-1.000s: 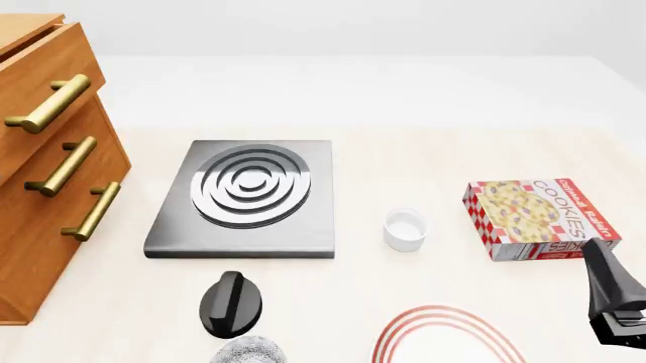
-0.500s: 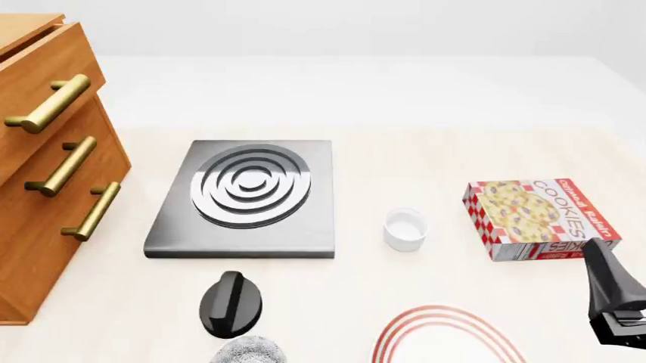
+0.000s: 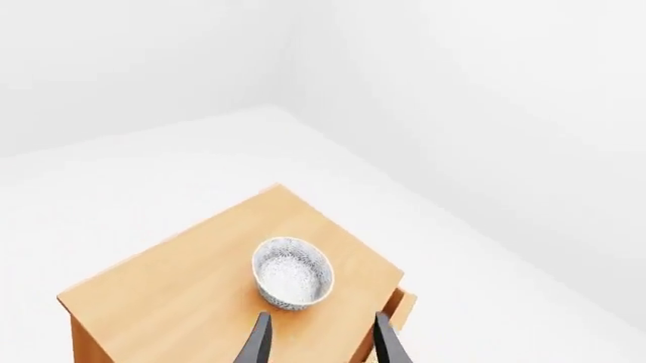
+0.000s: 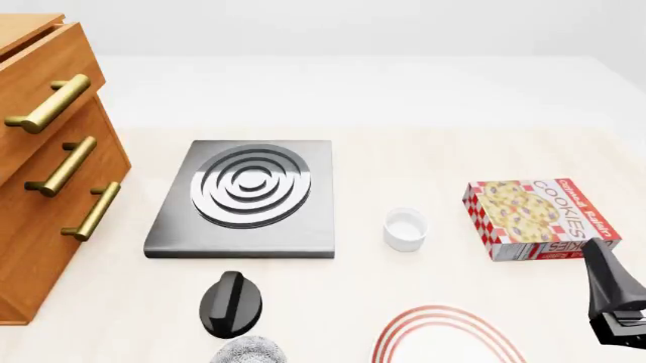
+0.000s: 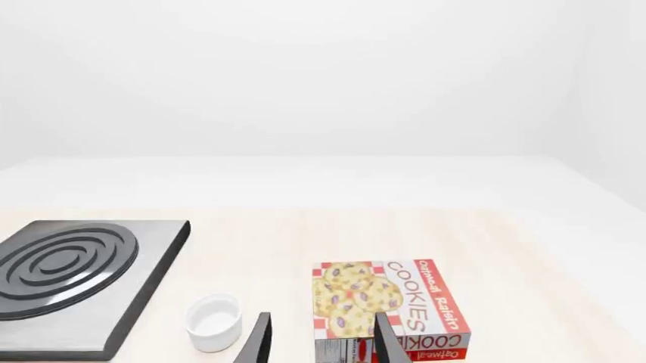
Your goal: Pick the akita bowl on the wooden cabinet and place it on the plate.
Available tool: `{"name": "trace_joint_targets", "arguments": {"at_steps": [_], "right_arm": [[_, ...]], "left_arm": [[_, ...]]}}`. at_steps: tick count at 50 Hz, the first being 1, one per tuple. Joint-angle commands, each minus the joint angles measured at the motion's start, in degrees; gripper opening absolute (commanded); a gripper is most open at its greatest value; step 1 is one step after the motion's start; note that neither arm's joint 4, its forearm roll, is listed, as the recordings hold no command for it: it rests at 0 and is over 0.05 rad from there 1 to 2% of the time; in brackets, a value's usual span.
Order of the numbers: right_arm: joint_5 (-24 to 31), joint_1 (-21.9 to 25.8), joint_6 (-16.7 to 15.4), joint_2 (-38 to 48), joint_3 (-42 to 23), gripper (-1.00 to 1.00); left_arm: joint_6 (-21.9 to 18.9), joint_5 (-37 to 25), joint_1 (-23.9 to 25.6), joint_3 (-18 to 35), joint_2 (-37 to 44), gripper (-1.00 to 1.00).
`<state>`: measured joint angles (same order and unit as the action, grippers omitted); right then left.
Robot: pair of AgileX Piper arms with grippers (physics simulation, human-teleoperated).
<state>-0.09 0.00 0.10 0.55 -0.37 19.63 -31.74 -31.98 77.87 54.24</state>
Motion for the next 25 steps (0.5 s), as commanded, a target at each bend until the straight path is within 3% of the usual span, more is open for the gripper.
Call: {"name": "trace_joint_targets", "arguments": {"at_steps": [1, 5, 6, 25], "right_arm": [[0.0, 0.0, 0.0, 0.0, 0.0, 1.0], [0.0, 0.0, 0.0, 0.0, 0.0, 1.0], [0.0, 0.0, 0.0, 0.0, 0.0, 1.0], [0.0, 0.0, 0.0, 0.0, 0.0, 1.0]], "left_arm": [[0.7, 1.5, -3.5, 1.7, 3.7, 1.0], [1.8, 2.4, -5.1, 1.6, 6.0, 1.0], [3.3, 5.6, -9.8, -0.2, 11.3, 1.0], [3.4, 6.0, -11.0, -1.2, 12.8, 1.0]]}}
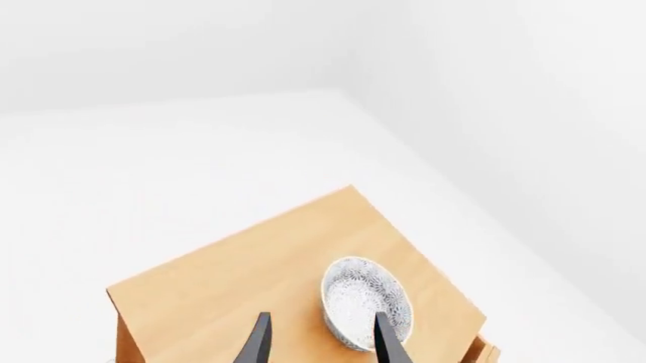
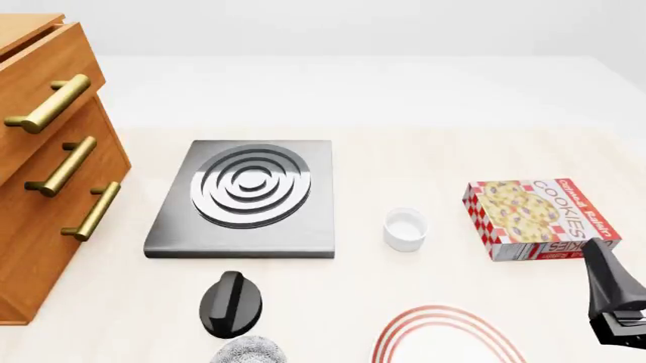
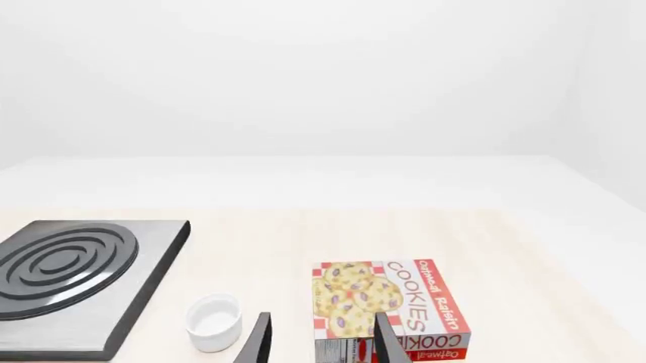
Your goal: Pick the akita bowl on the wooden cabinet and place it on the plate.
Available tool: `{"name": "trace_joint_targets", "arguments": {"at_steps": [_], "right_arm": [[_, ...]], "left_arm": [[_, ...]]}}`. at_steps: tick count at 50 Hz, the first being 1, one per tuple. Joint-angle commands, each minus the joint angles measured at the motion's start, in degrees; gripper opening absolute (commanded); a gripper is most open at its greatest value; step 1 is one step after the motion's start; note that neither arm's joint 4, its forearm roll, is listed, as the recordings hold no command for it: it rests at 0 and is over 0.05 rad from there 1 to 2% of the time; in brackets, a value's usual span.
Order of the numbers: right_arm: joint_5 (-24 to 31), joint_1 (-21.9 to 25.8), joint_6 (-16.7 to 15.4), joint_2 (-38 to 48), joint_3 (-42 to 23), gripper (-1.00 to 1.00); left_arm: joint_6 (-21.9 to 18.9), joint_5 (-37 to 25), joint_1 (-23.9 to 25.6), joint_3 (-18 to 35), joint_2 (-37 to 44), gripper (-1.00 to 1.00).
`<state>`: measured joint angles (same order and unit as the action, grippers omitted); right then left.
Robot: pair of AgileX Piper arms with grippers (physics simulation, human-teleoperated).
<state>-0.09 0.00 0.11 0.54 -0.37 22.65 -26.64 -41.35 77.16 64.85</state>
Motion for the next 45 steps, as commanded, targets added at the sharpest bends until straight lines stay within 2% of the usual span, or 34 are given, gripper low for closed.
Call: {"name": "trace_joint_targets", "arguments": {"at_steps": [1, 22, 45], "right_arm": [[0.0, 0.0, 0.0, 0.0, 0.0, 1.0], [0.0, 0.0, 0.0, 0.0, 0.0, 1.0], [0.0, 0.0, 0.0, 0.0, 0.0, 1.0]], "left_arm": [[0.3, 1.0, -1.7, -0.6, 2.3, 1.0], [-0.4, 2.1, 1.9, -0.1, 6.3, 1.0], [-0.5, 3.7, 3.3, 0.7, 10.5, 1.0]]}}
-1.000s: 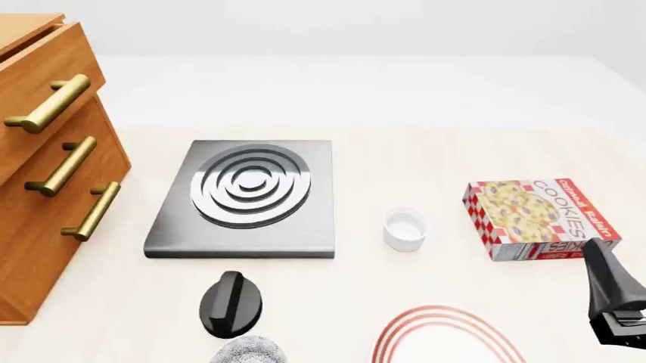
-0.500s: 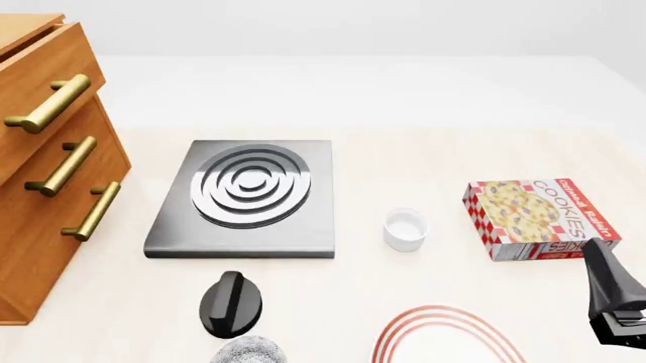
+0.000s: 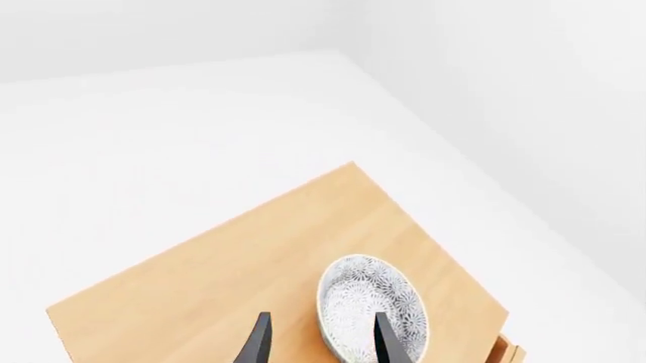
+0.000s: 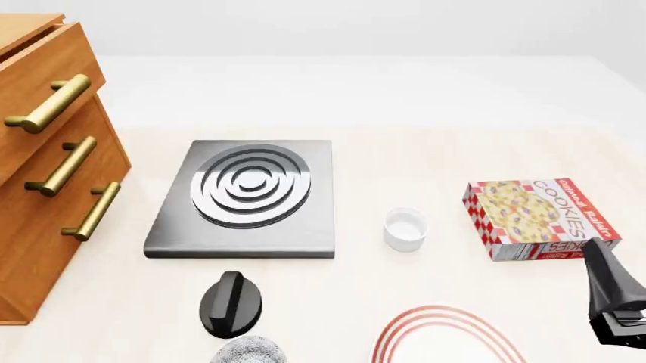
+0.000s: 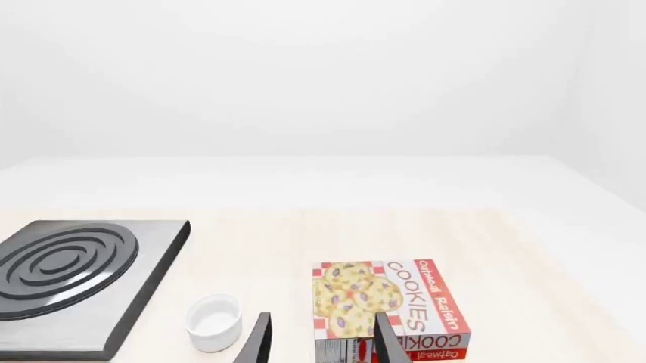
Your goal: Pick the akita bowl on the wooden cabinet and place it on the plate.
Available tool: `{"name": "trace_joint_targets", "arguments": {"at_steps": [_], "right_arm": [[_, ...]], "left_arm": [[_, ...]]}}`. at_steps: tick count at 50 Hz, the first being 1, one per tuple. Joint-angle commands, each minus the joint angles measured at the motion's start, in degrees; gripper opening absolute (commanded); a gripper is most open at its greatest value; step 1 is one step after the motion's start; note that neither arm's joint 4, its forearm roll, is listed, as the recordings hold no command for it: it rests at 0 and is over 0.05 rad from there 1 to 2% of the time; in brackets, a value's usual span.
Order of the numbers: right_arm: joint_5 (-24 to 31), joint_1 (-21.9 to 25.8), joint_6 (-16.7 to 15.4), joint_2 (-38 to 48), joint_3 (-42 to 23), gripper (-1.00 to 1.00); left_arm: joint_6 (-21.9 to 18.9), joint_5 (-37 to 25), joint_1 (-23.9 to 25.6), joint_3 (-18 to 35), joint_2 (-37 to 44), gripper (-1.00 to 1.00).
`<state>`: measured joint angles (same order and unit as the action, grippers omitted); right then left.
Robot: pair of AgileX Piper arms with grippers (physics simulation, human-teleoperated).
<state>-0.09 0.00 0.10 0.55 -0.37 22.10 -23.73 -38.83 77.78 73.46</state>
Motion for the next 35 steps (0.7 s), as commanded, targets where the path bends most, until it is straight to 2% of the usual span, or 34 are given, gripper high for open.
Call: {"name": "trace_joint_targets", "arguments": {"at_steps": [1, 35], "right_arm": [[0.0, 0.0, 0.0, 0.0, 0.0, 1.0], [0.0, 0.0, 0.0, 0.0, 0.0, 1.0]], "left_arm": [[0.0, 0.8, 0.8, 0.0, 2.1, 1.0], [1.0, 0.6, 3.3, -1.8, 5.0, 1.0]]}}
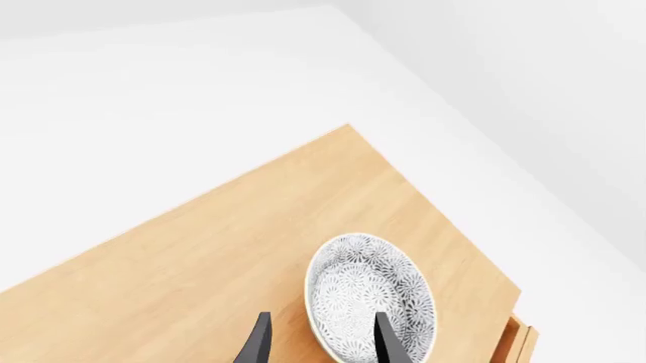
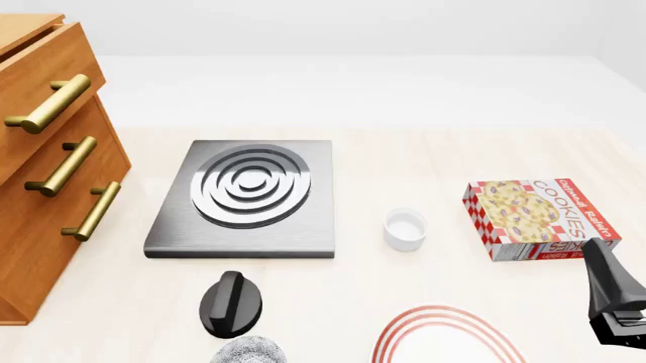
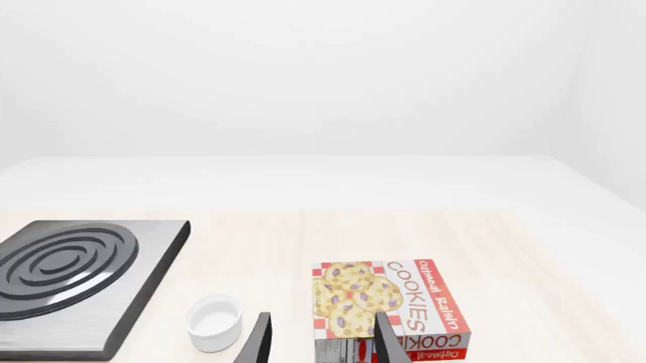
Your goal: Pick the akita bowl on the wooden cabinet and place it on the plate.
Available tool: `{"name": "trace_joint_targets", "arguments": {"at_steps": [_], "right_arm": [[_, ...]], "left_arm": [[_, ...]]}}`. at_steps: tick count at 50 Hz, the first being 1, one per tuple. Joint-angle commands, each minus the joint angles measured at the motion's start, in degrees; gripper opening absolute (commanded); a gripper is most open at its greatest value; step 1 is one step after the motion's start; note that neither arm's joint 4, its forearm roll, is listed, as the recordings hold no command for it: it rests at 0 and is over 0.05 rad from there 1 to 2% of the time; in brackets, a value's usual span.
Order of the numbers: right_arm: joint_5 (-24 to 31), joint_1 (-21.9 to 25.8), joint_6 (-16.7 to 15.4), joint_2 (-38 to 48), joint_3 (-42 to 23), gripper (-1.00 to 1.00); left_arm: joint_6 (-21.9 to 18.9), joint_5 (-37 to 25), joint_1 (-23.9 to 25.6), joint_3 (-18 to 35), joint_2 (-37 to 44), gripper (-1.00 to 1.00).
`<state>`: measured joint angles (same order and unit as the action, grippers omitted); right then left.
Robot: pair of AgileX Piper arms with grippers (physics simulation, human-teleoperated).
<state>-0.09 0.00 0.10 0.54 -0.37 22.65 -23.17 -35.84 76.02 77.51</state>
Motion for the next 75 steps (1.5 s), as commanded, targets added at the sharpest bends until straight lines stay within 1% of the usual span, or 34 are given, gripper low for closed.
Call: {"name": "trace_joint_targets", "arguments": {"at_steps": [1, 23, 25, 26, 32, 39, 41, 43, 56, 64, 67, 75], "right_arm": [[0.0, 0.0, 0.0, 0.0, 0.0, 1.0], [0.0, 0.0, 0.0, 0.0, 0.0, 1.0], [0.0, 0.0, 0.0, 0.0, 0.0, 1.0], [0.0, 0.0, 0.0, 0.0, 0.0, 1.0], [0.0, 0.0, 0.0, 0.0, 0.0, 1.0], [0.0, 0.0, 0.0, 0.0, 0.0, 1.0], [0.0, 0.0, 0.0, 0.0, 0.0, 1.0], [0.0, 0.0, 0.0, 0.0, 0.0, 1.0], [0.0, 0.0, 0.0, 0.0, 0.0, 1.0], [0.0, 0.0, 0.0, 0.0, 0.0, 1.0], [0.0, 0.0, 0.0, 0.0, 0.0, 1.0], [0.0, 0.0, 0.0, 0.0, 0.0, 1.0]], "left_arm": [[0.6, 0.0, 0.4, -0.1, 1.1, 1.0], [1.3, 1.0, 1.0, 0.4, 4.1, 1.0], [0.6, 1.1, 1.1, 0.6, 4.0, 1.0], [0.2, 1.0, 0.6, 0.9, 4.0, -1.0], [0.9, 0.7, 1.5, 1.5, 3.1, -1.0], [4.0, 0.4, 1.9, 0.7, 2.5, -1.0], [5.8, 0.0, 2.0, 0.4, 2.2, -1.0], [6.8, -0.4, 2.6, 0.4, 1.4, -1.0], [12.0, -3.1, 5.4, 0.9, -2.9, -1.0], [13.4, -4.6, 6.0, 2.4, -4.7, -1.0], [14.2, -5.3, 6.9, 2.9, -5.8, -1.0], [14.7, -7.1, 8.3, 4.4, -7.8, -1.0]]}}
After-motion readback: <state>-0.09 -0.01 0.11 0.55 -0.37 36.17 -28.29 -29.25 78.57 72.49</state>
